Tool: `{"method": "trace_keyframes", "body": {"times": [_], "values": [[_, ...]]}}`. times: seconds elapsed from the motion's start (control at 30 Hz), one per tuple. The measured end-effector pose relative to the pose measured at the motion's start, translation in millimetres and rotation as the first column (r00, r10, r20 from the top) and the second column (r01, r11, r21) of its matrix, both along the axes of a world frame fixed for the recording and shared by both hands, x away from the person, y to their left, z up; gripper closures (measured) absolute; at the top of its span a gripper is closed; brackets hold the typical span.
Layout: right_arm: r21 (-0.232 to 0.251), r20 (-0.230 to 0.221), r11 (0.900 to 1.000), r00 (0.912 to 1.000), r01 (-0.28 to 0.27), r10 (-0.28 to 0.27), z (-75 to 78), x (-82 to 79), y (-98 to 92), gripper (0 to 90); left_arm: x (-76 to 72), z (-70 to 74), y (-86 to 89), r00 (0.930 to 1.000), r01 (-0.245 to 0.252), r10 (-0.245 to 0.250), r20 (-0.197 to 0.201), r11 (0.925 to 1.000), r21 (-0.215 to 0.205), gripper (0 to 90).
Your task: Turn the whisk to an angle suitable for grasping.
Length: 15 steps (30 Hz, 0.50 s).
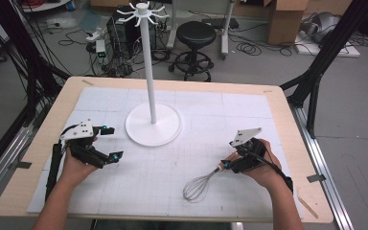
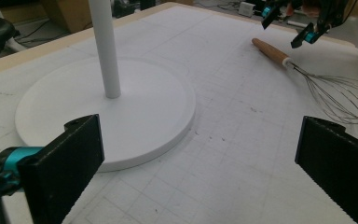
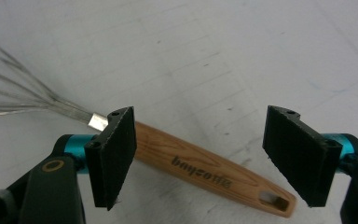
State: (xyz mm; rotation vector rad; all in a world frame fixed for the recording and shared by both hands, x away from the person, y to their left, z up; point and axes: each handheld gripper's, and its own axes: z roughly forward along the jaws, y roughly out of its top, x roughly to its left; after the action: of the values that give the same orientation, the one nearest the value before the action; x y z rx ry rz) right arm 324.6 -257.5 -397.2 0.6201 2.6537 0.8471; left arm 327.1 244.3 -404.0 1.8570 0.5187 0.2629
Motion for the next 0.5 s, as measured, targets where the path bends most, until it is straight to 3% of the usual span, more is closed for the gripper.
{"method": "trace_keyframes", "body": {"times": [0.07,0.13,0.23,0.33,0.47,0.5], "values": [[-0.014,-0.007,1.0,0.9999,-0.014,0.014,-2.4,-0.1,2.3,23.0,0.2,-0.3,-0.1,1.0,0.001,-0.001,-0.001,1.0,0.001,1.7],[-0.065,-0.024,0.996,0.998,-0.061,0.059,-9.4,-0.5,9.8,21.4,0.4,-0.5,-0.1,1.0,0.0,0.0,-0.002,1.0,0.001,1.7],[-0.112,-0.045,0.985,0.9913,-0.128,0.124,-17.7,-0.1,16.9,20.4,0.2,-0.5,-0.2,1.0,0.0,0.0,-0.002,1.0,0.001,1.7],[-0.148,-0.062,0.977,0.9869,-0.157,0.149,-25.2,0.9,21.4,20.4,-0.1,-0.2,-0.1,1.0,0.0,0.0,-0.001,1.0,0.002,1.7],[-0.143,-0.077,0.976,0.9854,-0.161,0.152,-25.6,3.1,21.8,23.3,0.2,-0.6,-0.3,1.0,0.001,-0.001,-0.003,1.0,0.002,1.7],[-0.139,-0.084,0.977,0.9851,-0.161,0.15,-24.5,3.4,21.1,29.4,0.2,-0.7,-0.5,1.0,0.0,0.0,-0.003,1.0,0.004,1.7]]}}
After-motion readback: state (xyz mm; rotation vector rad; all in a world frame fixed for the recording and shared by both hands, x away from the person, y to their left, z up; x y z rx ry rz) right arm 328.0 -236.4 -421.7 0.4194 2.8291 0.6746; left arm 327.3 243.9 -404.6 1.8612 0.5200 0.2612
